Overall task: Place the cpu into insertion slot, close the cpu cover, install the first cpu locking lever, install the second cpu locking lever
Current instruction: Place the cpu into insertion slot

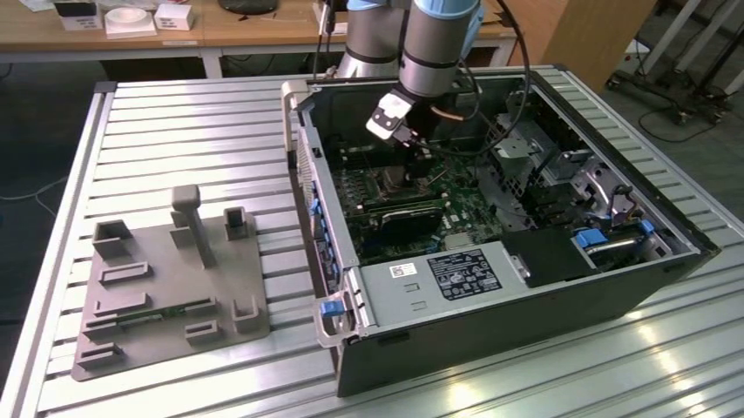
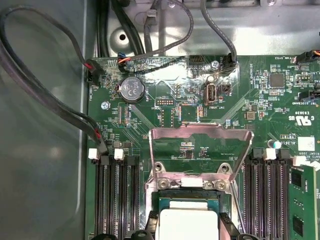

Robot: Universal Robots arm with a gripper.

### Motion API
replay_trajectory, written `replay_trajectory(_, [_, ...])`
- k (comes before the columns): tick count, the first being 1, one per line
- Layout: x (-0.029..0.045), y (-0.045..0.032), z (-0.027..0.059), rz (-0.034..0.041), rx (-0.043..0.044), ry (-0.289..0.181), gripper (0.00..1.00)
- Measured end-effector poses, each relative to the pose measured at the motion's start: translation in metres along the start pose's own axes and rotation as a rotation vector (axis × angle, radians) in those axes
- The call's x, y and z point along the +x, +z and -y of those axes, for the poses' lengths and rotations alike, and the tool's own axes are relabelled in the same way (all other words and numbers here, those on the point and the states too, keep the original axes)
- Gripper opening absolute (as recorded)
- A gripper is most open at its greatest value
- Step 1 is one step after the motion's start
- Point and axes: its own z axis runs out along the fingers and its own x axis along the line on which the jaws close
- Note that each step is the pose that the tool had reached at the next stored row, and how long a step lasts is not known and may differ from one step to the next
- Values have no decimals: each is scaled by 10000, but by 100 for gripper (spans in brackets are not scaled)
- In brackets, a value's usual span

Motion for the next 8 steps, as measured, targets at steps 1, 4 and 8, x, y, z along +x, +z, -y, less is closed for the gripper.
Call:
replay_trajectory(1, [-1,2,0,3,1,-1,54])
replay_trajectory(4, [0,12,0,1,0,-30,54])
replay_trajectory(8, [-2,21,1,2,0,-36,54])
